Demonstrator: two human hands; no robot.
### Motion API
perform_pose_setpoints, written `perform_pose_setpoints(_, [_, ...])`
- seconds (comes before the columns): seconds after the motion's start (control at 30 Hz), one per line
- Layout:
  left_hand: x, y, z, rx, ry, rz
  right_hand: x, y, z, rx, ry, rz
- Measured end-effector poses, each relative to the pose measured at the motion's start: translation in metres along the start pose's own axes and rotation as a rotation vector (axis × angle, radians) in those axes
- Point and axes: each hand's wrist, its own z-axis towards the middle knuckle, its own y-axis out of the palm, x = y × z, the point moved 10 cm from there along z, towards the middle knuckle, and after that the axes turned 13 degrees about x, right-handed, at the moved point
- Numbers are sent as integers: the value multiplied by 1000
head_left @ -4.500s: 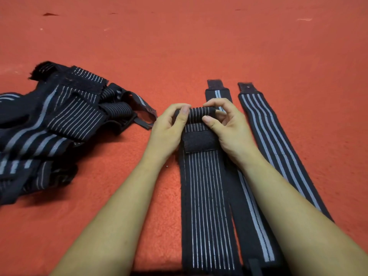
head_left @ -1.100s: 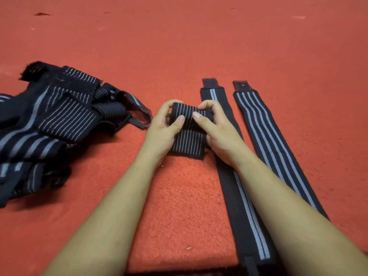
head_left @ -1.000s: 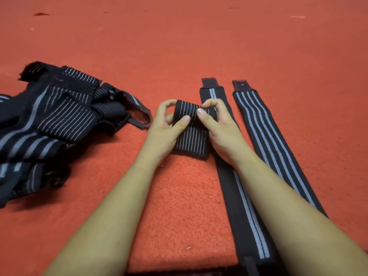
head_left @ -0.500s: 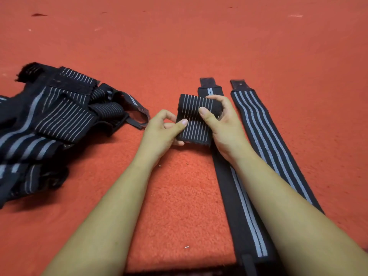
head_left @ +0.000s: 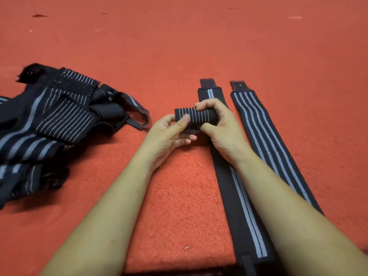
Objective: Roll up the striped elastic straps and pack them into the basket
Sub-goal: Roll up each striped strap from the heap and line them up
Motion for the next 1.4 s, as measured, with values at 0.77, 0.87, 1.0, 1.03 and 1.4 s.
perform_pose_setpoints(0.77, [51, 38, -10, 45, 379, 227, -48, -50, 10, -28, -129, -87])
perform_pose_setpoints(0.87, [69, 91, 5, 22, 391, 206, -60, -91, 39, -38, -110, -55])
perform_pose_setpoints(1.0, [35, 162, 34, 19, 153, 56, -42, -166, 70, 89, -2, -144])
perform_pose_setpoints(1.03, [23, 179, 38, 14, 98, 56, -35, -186, 74, 139, 26, -167])
perform_pose_setpoints(1.4, [-37, 268, 71, 70, 277, 650, 48, -311, 81, 542, 190, -360])
